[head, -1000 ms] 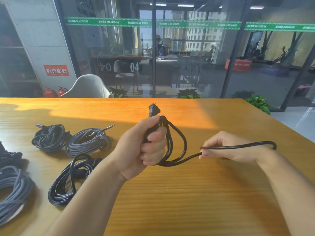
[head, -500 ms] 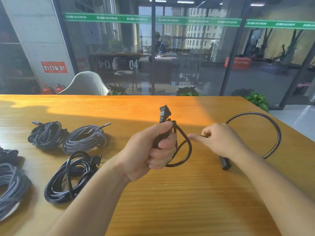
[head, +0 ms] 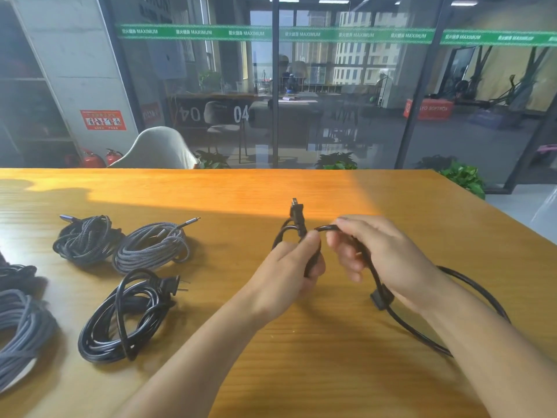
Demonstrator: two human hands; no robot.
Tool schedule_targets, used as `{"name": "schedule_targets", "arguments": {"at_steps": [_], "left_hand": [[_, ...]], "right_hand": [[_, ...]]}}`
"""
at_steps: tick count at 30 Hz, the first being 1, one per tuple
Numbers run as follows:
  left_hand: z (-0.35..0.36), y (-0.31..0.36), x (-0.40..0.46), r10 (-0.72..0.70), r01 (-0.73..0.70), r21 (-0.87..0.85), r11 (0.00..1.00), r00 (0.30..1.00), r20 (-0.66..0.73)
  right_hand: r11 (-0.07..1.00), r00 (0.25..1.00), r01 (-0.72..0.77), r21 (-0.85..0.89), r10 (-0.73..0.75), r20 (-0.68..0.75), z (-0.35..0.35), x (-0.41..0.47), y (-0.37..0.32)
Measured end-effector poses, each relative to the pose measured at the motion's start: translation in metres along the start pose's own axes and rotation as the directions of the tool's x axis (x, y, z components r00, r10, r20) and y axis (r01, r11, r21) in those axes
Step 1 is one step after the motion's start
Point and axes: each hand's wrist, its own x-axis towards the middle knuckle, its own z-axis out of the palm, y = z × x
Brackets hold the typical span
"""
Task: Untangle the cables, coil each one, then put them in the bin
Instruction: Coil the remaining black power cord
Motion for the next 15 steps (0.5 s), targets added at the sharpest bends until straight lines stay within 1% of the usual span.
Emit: {"name": "schedule_targets", "arguments": {"at_steps": [2, 5, 7, 9, 11, 13, 15], "left_hand": [[0.0, 0.004, -0.002, 0.041, -0.044, -0.05, 0.998, 0.998, -0.054], [0.004, 0.008, -0.005, 0.064, -0.065, 0.0, 0.998, 0.99, -0.123], [0.002, 0.005, -0.002, 0.069, -0.072, -0.01, 0.997, 0.98, -0.185], [-0.002, 0.0, 0.002, 0.079, -0.083, -0.006, 0.997, 0.964, -0.254], [-0.005, -0.002, 0.005, 0.09, -0.096, -0.002, 0.995, 0.943, -0.322], [-0.01, 0.0, 0.005, 0.09, -0.127, -0.066, 0.99, 0.911, -0.403], [-0.022, 0.003, 0.007, 0.051, -0.155, -0.174, 0.972, 0.871, -0.489]], "right_hand": [[0.997, 0.998, 0.046, -0.062, -0.042, 0.054, 0.007, -0.003, 0.0], [0.982, 0.985, 0.124, -0.145, -0.104, 0.141, 0.016, -0.006, 0.002], [0.973, 0.977, 0.144, -0.178, -0.111, 0.182, 0.016, -0.007, 0.003], [0.961, 0.972, 0.158, -0.227, -0.11, 0.209, 0.016, -0.009, 0.004], [0.925, 0.973, 0.172, -0.337, -0.107, 0.203, 0.015, -0.01, 0.003], [0.855, 0.983, 0.13, -0.502, -0.046, 0.177, 0.012, -0.01, 0.002], [0.773, 0.978, 0.059, -0.632, 0.083, 0.193, 0.008, -0.012, 0.001]]}}
